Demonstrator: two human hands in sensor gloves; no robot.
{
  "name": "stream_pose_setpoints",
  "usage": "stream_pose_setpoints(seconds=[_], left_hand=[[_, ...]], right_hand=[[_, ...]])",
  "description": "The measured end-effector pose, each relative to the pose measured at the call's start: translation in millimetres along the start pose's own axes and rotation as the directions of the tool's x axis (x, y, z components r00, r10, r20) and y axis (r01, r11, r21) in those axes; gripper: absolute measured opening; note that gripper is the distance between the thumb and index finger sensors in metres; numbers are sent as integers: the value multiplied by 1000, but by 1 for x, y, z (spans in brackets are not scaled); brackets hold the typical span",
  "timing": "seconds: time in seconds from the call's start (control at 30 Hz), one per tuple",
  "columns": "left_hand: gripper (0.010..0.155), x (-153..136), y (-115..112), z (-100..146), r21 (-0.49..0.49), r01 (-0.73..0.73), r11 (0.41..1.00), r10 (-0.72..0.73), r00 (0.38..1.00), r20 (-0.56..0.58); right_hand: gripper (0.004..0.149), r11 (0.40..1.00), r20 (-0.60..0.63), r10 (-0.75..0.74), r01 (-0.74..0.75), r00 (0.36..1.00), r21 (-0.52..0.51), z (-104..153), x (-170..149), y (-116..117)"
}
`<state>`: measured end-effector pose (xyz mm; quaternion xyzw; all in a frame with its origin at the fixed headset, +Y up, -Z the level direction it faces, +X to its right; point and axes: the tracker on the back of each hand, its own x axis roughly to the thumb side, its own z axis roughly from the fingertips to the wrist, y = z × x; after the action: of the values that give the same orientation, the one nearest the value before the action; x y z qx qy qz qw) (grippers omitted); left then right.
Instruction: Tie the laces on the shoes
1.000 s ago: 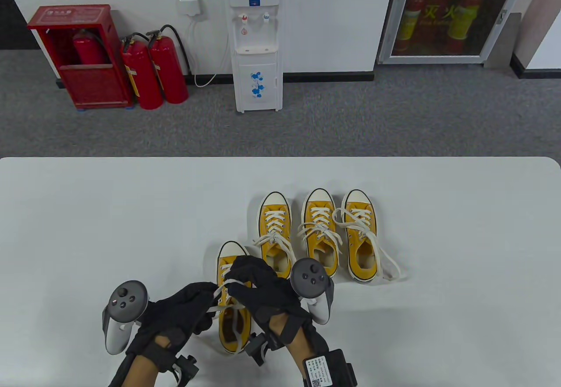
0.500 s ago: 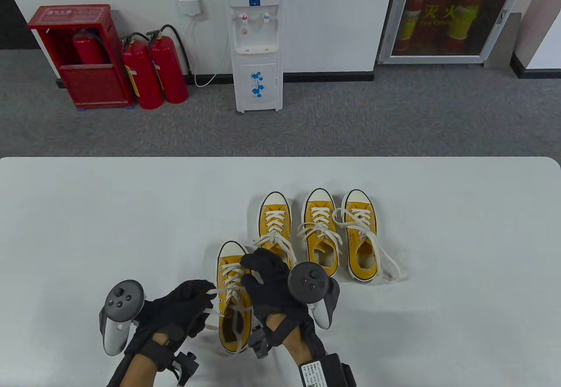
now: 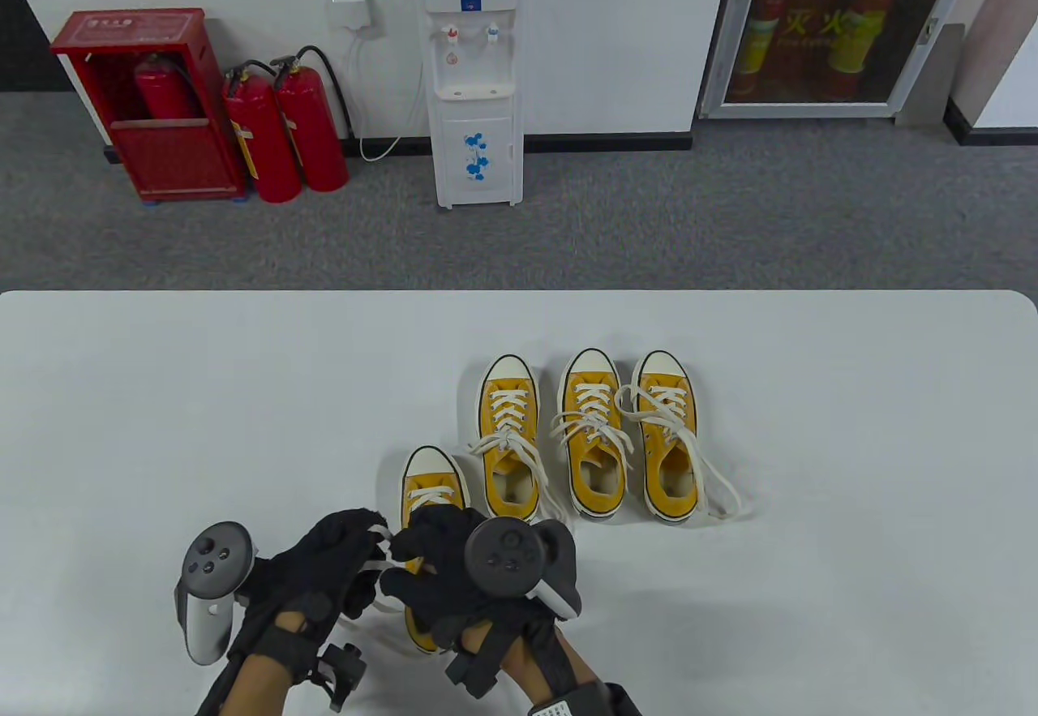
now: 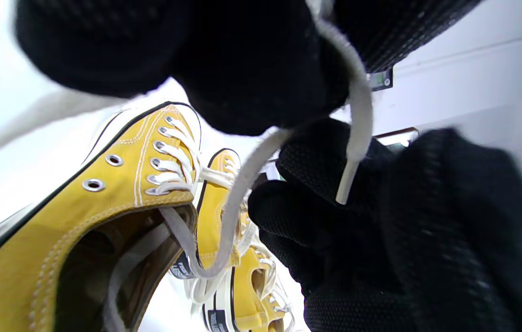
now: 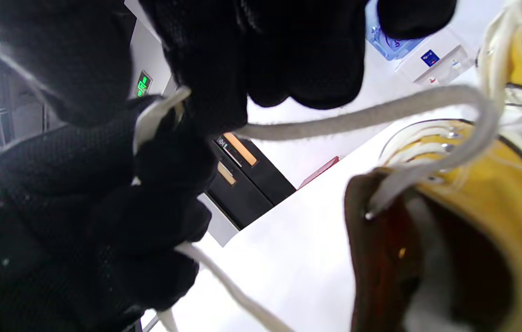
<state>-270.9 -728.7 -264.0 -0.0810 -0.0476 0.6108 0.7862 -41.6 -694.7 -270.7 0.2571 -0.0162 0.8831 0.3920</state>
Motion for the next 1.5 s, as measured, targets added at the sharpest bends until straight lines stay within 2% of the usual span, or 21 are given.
stream_pose_setpoints(seconds=[0.1,0.27,0.43,0.63,0.77,1.0,1.1,1.23,1.4,1.5], left_hand=[[46,1,-1,0,-7,2,1000,-2,1000,1],[49,2,-1,1,-7,21,1000,-21,1000,14],[57,5,1,3,23,53,998,-54,998,40],[60,9,6,5,84,123,989,-129,988,80],[60,16,7,7,152,266,952,-283,954,96],[60,21,10,8,193,444,875,-467,880,93],[63,23,13,9,205,537,818,-562,822,93],[63,27,14,11,217,632,744,-660,745,91],[49,27,17,9,198,727,657,-748,661,55],[39,24,25,8,208,715,667,-735,677,29]], right_hand=[[46,999,6,20,-20,1000,-30,1,4,2],[41,998,2,35,-35,999,-47,1,4,-3],[42,995,-15,-2,1,1000,-95,3,5,-24],[42,988,-46,-22,15,999,-157,15,-5,-57],[42,978,-80,-2,-15,997,-209,31,-20,-80],[42,956,-176,35,-85,984,-281,63,-54,-115],[42,944,-224,42,-112,974,-311,77,-70,-128],[42,929,-271,-24,-79,962,-362,93,-96,-137],[42,912,-316,-75,-63,946,-405,103,-119,-143],[42,901,-349,-75,-87,934,-426,107,-127,-147]])
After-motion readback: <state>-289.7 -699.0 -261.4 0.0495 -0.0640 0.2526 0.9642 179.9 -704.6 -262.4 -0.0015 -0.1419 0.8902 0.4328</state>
